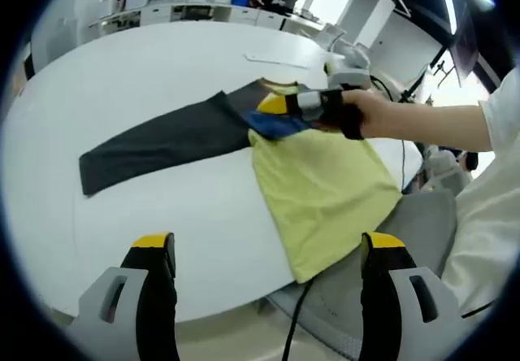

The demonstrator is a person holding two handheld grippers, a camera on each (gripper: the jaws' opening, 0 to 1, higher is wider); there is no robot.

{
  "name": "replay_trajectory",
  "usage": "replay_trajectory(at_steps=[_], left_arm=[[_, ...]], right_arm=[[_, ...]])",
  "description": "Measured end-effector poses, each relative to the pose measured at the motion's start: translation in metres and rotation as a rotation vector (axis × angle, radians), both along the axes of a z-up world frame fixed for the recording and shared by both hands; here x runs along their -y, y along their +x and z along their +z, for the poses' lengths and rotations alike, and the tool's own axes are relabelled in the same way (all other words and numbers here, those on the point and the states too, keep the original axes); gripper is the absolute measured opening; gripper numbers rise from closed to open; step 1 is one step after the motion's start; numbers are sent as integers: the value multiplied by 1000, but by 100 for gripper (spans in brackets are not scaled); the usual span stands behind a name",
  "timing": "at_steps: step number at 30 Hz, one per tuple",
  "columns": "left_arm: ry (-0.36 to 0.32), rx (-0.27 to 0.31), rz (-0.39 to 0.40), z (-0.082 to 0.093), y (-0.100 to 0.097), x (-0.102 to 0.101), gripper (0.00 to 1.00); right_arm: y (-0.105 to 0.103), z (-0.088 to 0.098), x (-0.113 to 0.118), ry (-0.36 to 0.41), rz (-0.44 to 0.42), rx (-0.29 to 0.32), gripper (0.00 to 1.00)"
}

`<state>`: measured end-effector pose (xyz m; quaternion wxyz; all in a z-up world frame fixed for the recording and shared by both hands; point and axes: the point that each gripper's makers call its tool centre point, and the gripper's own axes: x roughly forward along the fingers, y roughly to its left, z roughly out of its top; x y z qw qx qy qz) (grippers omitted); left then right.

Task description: Fold the garment on the visible template until the final outline fits inside the template.

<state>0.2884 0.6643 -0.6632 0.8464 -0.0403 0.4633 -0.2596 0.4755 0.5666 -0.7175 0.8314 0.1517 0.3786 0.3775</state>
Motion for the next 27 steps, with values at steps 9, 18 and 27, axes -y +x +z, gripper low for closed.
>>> replay_trajectory(at_steps=[9,18,27], left_arm=[[-5,10,1,4,2,4,92],[5,5,-5,1,1,4,91],[15,-9,-4,-5,-3,3,91]], right_arm=[[-12,1,7,-79,73,87,20],[-22,-8,16,-245,212,251,22],[-32,-28,15,-349,305,324,23]])
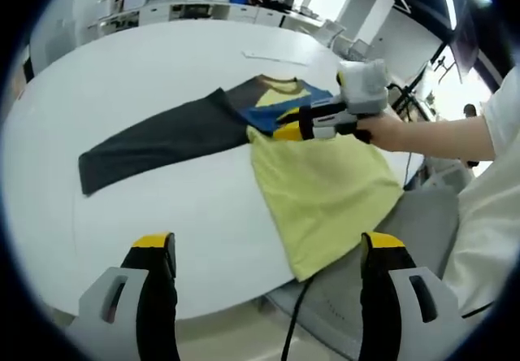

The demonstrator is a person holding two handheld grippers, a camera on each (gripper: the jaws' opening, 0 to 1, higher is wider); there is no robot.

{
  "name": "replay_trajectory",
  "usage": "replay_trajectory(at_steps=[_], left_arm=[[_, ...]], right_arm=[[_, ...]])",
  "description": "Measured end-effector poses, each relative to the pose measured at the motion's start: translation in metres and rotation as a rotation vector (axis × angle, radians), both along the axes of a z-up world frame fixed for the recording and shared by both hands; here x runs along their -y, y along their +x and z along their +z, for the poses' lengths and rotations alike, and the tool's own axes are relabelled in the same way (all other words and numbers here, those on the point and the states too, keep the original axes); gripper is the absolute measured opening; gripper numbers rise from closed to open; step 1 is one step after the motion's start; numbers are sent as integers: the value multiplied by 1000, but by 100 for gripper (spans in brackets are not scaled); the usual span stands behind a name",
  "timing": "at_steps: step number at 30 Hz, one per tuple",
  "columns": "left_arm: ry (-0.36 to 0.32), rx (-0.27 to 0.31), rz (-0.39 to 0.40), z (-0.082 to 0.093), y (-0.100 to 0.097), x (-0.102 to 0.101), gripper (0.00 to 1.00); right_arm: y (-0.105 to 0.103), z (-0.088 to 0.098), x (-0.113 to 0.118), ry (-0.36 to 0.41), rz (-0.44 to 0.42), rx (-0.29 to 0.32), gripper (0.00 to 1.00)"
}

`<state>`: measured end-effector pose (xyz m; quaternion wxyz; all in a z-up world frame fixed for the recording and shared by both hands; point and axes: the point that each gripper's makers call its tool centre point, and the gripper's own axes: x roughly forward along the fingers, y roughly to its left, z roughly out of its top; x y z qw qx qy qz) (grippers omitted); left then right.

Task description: Fold the garment on the visible template until the final outline fits inside the template.

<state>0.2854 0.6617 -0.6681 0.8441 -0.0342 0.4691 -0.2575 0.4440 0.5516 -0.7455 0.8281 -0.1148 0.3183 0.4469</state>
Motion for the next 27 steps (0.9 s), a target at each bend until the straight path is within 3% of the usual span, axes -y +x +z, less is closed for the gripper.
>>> replay_trajectory(at_steps=[14,20,27], left_arm=[[-8,-33,-7,-9,-1,7,90],[-7,-32,-8,-9,0,7,90],[-4,-36,-10,-10,0,5,90]], right_arm=[[5,-13,2,-124,64,116,12],[5,-13,3,-132,62,130,4],[6,-11,2,-125,44,128,4]])
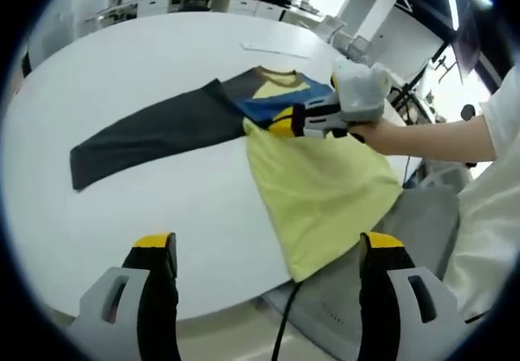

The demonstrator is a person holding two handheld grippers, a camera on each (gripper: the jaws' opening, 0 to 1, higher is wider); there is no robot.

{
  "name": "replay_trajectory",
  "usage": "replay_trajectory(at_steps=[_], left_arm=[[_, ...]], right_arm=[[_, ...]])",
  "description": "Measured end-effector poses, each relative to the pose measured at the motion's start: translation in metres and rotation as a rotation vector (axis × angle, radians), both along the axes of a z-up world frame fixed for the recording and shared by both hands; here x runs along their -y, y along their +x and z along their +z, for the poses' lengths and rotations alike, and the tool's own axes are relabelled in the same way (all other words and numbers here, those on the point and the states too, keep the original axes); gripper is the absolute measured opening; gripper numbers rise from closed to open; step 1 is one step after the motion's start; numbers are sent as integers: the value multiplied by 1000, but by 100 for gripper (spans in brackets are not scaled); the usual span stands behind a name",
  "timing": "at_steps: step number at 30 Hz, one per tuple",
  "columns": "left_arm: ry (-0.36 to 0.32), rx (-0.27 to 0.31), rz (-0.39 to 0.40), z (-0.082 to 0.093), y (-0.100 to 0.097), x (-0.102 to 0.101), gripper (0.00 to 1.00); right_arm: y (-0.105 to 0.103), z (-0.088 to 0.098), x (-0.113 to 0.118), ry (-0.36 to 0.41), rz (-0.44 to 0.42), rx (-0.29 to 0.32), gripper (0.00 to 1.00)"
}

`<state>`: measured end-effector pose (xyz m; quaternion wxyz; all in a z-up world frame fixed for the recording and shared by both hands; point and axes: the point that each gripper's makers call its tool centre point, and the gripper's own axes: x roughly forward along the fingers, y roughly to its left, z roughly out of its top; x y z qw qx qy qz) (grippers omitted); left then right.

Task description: Fold the garment on the visible template until the final outline fits inside the template.

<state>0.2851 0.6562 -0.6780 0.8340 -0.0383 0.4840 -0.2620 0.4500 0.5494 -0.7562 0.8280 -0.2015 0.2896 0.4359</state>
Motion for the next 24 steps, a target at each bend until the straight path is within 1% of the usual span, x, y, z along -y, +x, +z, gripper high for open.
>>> replay_trajectory(at_steps=[8,9,24], left_arm=[[1,4,0,1,1,-1,90],[2,5,1,1,1,-1,90],[6,9,12,3,1,-3,90]], right_arm=[[-3,2,-4,18,-22,-13,4],[-4,3,-6,29,-30,-21,4],[-7,2,-11,45,-63,-48,4]])
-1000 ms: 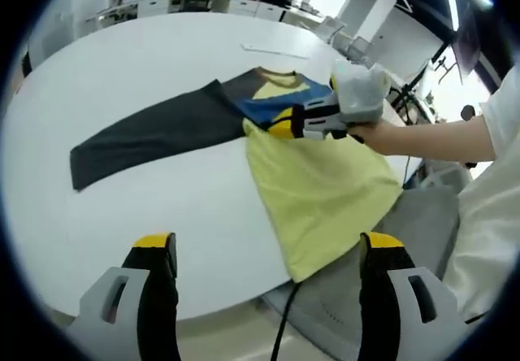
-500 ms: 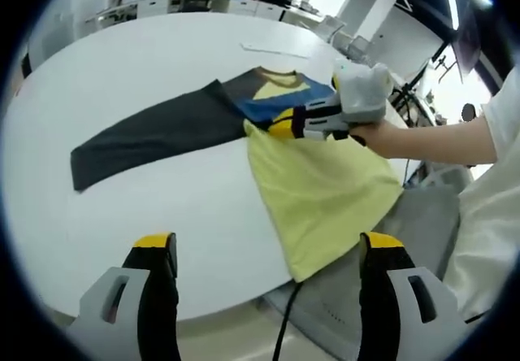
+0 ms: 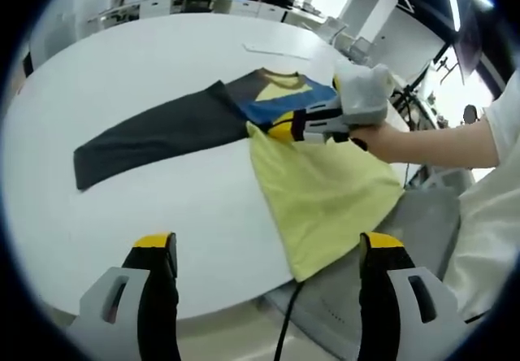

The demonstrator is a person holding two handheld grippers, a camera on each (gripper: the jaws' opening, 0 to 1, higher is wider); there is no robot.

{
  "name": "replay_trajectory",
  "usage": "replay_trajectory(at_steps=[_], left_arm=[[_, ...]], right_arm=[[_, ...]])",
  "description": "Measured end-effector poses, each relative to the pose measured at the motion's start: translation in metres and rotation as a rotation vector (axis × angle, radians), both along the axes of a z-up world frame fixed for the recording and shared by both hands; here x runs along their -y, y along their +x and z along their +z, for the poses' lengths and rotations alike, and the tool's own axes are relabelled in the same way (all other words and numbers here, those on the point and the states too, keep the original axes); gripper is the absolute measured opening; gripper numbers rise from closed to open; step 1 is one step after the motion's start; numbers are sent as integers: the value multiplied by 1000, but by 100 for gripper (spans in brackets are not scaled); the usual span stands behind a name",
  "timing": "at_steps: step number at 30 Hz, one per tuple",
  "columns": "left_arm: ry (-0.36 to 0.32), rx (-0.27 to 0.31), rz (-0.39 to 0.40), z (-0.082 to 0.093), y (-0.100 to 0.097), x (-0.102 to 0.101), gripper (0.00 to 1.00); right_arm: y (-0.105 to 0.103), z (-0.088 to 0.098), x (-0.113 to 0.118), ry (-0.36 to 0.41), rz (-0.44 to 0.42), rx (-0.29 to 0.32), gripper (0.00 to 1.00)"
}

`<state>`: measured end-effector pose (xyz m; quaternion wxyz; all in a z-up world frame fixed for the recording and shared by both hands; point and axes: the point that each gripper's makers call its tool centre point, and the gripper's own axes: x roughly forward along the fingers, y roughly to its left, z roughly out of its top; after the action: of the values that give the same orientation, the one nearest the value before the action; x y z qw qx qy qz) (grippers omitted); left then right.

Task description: Fold the garment on the visible template until the final outline fits inside the template.

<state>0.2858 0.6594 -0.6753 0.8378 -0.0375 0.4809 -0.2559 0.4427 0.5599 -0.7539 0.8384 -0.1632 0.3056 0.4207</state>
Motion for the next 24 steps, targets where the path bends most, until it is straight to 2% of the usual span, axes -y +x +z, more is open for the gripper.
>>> replay_trajectory(at_steps=[14,24], left_arm=[[-3,0,11,1,1,0,92],[-1,3,10,2,2,0,92]], right_arm=[[-2,-5,-2,-11,11,-14,4],[-8,-5,-7,-3,31,-29,9]])
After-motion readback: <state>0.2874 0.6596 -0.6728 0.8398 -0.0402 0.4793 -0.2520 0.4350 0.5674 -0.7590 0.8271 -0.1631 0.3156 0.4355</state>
